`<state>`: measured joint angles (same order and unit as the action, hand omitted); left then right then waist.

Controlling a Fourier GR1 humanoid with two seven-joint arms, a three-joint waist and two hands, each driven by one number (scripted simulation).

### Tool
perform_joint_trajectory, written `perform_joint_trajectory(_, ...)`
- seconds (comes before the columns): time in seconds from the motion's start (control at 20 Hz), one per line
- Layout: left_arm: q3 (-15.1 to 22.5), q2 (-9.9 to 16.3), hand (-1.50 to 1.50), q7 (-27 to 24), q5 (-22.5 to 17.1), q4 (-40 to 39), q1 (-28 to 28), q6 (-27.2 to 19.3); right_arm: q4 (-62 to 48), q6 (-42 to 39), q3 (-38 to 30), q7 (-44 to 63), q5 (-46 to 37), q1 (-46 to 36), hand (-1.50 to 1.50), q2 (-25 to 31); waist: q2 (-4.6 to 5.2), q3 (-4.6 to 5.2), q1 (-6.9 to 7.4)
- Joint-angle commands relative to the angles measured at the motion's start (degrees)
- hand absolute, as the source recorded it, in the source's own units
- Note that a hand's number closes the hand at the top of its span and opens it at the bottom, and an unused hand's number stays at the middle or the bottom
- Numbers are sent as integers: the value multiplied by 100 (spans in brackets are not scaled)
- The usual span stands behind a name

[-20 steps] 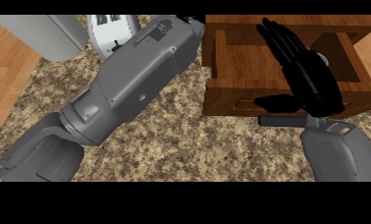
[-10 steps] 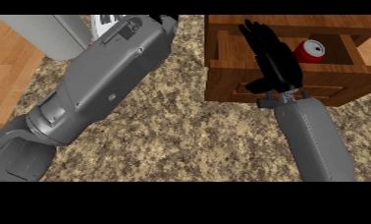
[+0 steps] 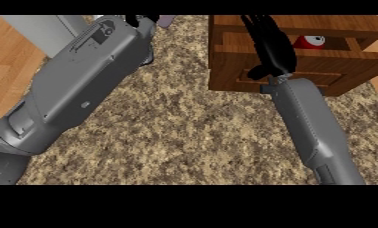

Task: Pick up the can, place it into the drawer and close the drawer

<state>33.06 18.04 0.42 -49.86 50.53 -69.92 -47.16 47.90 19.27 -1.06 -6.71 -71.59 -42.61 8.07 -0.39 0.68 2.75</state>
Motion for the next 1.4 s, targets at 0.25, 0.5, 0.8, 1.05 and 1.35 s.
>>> perform_joint_trajectory(0.25,-146,392,-150,320,126,593,353,17,-1770,1436,-470,-172,-131,-579,-150,22,134,-78,40)
perform_joint_trajectory(0.5,-118,434,-150,375,287,767,324,-19,-2486,1666,-730,-295,-98,-1206,-150,238,190,-82,119)
perform_joint_trajectory(0.8,-97,658,-150,536,356,1265,547,20,-3005,1979,-926,-121,-146,-1857,-150,375,215,-82,302)
perform_joint_trajectory(1.05,-65,728,-150,694,450,1340,550,-36,-3290,1797,-982,28,-215,-2438,-150,628,242,-81,299)
perform_joint_trajectory(1.35,-85,873,-150,943,455,1727,556,-100,-3552,1912,-1023,196,-265,-2589,-150,650,259,-87,436)
